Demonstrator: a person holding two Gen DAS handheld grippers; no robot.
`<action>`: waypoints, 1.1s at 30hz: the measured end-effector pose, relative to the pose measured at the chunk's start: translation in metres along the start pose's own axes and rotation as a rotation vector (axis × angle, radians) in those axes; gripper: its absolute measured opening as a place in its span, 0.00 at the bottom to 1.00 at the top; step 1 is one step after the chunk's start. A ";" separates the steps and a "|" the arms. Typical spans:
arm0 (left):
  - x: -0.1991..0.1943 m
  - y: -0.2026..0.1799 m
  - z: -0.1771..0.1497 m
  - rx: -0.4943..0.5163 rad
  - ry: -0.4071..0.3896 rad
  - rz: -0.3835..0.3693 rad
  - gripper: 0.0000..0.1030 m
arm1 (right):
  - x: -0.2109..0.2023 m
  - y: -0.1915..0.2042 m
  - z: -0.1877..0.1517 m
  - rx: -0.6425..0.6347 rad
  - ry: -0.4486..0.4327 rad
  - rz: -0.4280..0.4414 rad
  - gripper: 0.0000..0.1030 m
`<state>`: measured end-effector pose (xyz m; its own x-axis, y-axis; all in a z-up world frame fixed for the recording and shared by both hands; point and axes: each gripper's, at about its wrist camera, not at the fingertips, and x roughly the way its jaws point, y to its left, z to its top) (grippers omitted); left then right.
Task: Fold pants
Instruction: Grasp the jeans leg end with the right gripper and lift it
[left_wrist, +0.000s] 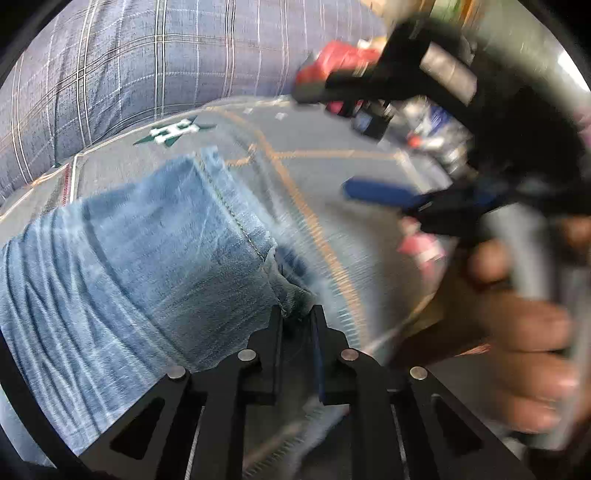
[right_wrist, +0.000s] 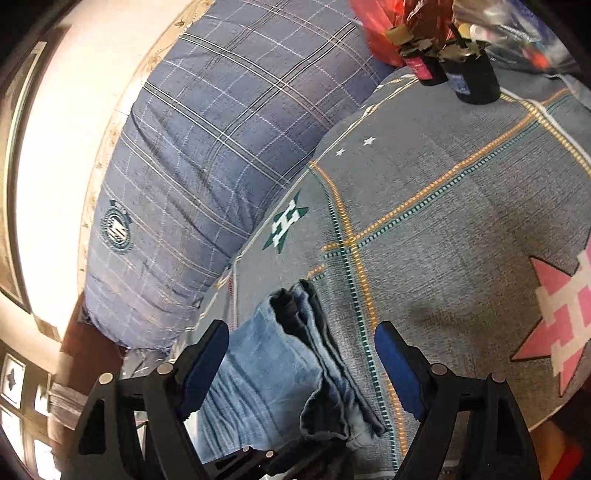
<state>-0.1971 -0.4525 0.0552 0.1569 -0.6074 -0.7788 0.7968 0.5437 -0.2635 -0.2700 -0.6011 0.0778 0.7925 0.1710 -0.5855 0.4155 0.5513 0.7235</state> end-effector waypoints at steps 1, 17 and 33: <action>-0.008 -0.004 0.002 -0.001 -0.033 -0.018 0.12 | 0.000 -0.001 0.001 0.004 0.003 0.019 0.81; 0.003 -0.003 -0.024 0.115 0.024 0.115 0.57 | 0.043 0.013 0.009 -0.087 0.182 0.070 0.79; 0.010 -0.009 -0.009 0.222 -0.055 0.178 0.10 | 0.015 -0.013 0.016 0.042 0.063 0.126 0.77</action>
<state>-0.2081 -0.4580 0.0447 0.3324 -0.5474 -0.7681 0.8611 0.5083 0.0104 -0.2566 -0.6192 0.0654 0.8103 0.2884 -0.5101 0.3342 0.4876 0.8066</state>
